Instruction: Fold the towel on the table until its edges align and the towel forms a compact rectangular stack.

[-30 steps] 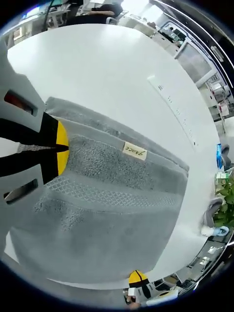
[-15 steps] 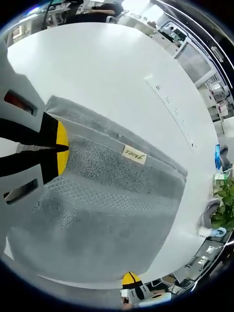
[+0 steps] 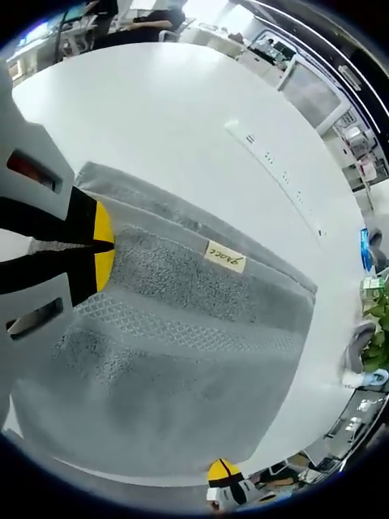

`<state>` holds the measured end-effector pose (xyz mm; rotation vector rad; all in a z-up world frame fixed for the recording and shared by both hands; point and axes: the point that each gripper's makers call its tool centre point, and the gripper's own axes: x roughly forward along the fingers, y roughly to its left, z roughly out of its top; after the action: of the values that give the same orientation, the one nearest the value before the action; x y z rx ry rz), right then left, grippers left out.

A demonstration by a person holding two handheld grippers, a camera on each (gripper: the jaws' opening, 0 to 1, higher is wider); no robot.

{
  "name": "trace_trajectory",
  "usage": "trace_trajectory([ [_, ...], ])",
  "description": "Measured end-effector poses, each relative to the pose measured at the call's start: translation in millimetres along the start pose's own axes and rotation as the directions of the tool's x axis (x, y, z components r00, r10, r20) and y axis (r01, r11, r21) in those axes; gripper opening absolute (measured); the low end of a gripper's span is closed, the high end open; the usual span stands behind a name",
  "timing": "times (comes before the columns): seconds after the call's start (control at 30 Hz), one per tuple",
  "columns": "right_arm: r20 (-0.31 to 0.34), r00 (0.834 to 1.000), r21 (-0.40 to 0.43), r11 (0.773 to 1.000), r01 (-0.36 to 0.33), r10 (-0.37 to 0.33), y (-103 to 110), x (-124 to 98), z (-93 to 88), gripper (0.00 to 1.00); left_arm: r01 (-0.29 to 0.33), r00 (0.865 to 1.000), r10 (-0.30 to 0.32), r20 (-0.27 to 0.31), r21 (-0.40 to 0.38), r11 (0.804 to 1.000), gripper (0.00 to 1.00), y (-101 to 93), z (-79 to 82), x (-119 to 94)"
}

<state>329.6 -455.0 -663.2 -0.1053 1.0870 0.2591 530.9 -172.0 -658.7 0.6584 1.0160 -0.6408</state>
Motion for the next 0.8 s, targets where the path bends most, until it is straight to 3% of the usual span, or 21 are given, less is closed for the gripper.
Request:
trace_trajectory([
  [0.8,0.007,0.999,-0.004,0.999,-0.040,0.040,22,-2,-7.8,0.00,-0.006,1.000,0.006,-0.007,0.028,1.000,0.01,7.4,19.4,4],
])
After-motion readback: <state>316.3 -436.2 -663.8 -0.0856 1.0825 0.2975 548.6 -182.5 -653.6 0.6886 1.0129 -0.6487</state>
